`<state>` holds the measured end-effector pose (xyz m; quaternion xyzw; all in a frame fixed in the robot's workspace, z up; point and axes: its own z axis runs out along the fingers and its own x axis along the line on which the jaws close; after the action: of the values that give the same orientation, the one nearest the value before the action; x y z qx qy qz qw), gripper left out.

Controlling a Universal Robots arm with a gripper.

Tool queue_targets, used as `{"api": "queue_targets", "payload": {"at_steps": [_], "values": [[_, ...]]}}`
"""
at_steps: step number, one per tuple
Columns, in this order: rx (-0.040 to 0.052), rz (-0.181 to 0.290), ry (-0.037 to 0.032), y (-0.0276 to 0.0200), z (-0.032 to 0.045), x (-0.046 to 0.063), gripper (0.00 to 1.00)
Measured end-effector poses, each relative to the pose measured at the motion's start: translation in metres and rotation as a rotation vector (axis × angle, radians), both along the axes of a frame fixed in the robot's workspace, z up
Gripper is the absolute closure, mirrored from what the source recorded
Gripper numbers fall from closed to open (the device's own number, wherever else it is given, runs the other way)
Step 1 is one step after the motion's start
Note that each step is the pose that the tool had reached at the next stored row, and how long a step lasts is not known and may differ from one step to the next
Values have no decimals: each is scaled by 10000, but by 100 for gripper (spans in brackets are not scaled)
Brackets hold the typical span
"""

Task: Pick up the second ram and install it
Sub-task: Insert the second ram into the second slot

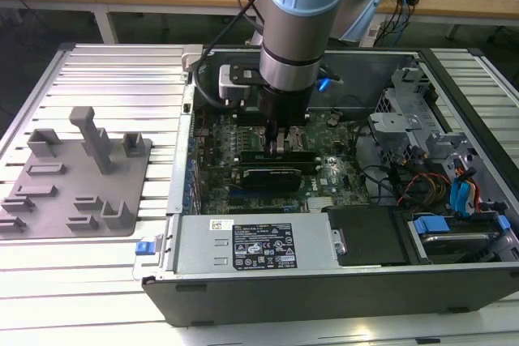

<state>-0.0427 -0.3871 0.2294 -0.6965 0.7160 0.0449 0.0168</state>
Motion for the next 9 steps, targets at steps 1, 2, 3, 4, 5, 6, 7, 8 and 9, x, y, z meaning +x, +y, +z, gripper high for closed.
{"api": "queue_targets", "payload": {"at_steps": [1,2,3,4,5,6,7,8,9], "values": [[30,-1,-1,0,-5,0,90],[33,-1,-1,0,-7,0,90],[32,0,0,0,-7,0,90],[31,0,0,0,-7,0,90],[32,0,0,0,-7,0,90],[34,0,-1,0,-9,0,90],[34,-1,-2,-1,-19,0,90],[32,-1,0,-1,-21,0,90],[31,-1,0,-1,-21,0,90]]}}
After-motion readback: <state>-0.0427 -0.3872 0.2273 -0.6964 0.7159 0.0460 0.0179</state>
